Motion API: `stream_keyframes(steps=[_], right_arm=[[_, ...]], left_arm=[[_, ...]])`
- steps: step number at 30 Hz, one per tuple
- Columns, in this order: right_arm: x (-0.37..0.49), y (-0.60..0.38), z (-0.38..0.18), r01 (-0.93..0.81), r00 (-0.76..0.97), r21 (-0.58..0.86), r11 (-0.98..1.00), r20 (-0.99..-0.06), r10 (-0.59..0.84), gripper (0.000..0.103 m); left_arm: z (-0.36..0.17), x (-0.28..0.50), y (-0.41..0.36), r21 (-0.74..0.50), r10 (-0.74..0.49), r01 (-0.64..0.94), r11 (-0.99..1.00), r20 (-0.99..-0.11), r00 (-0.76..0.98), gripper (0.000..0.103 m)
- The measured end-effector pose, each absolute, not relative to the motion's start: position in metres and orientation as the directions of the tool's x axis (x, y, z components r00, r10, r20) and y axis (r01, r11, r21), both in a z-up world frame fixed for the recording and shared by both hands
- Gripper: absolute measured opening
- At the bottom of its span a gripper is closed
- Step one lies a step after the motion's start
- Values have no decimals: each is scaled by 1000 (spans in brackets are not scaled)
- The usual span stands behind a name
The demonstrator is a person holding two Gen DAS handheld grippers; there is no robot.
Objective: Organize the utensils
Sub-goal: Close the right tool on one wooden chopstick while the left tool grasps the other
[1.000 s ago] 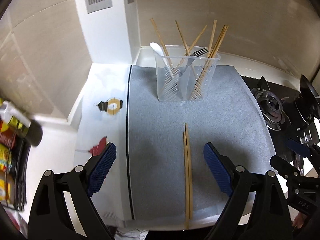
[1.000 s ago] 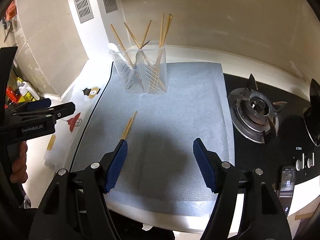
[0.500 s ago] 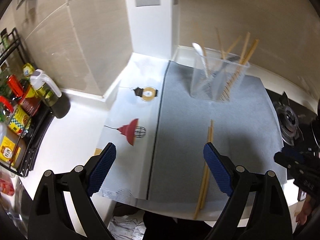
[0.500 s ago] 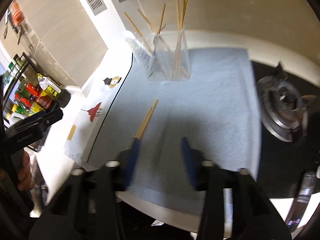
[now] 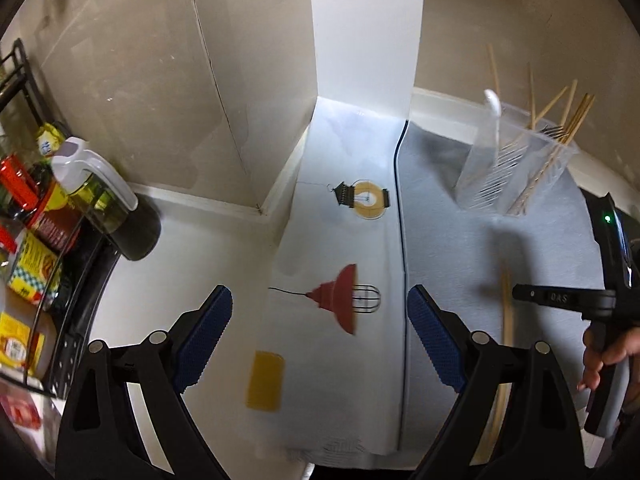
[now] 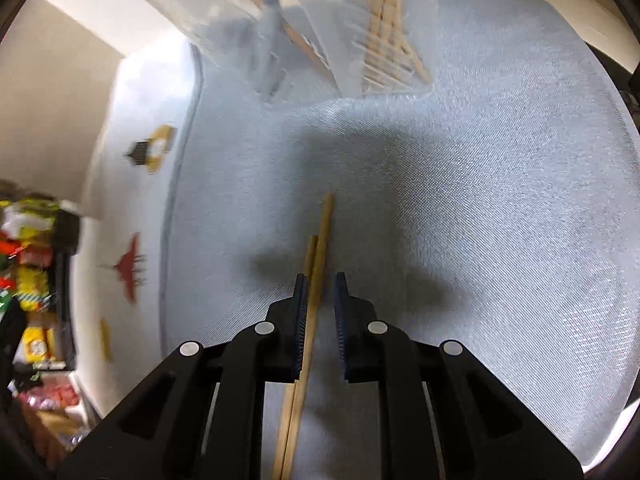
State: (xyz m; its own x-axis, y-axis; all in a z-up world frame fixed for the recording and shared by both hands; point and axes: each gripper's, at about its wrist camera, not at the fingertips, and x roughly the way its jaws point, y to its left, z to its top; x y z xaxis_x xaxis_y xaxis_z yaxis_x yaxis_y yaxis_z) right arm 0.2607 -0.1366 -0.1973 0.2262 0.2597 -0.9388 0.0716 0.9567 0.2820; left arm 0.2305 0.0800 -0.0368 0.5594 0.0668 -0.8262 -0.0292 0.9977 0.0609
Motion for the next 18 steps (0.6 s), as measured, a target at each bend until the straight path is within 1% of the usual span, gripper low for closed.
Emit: stream_keyframes(steps=[2,4,6,8,10,12,15,17,18], right_arm=[[261,-130,-199,48,249,234,971,-944,215,14],[259,-123,-200,9,256,181,983,-951,173,8],[254,-119,-200,-43,262,160,986,-951,166,8],[248,-115,-200,-108,257,110,988,-957,135,8],[241,-121,-200,-113,251,126,986,-956,151,7],[233,-136,-197,-82,263,150,985,-950,167,7],[218,-165,-191,-60,304,131,990,-942,143,6],[209,-181,-189,-52,323,111,992,-938,122,7],[207,-190,-190,-49,326,113,992,-937,122,7]], left_arm=[[-41,238,82,63,61,-15,998,-834,548,86],[-43,243,80,60,55,-8,998,-836,545,86],[-43,244,73,50,46,-9,999,-830,556,86],[-44,244,63,52,52,-15,999,-830,556,86],[-46,245,45,13,10,2,1000,-842,540,86],[-54,248,20,-11,-39,59,998,-861,507,86],[-70,255,-14,-31,-90,137,990,-889,449,86],[-84,263,-43,-89,-165,205,975,-906,390,86],[-91,267,-55,-104,-184,231,968,-914,361,85]])
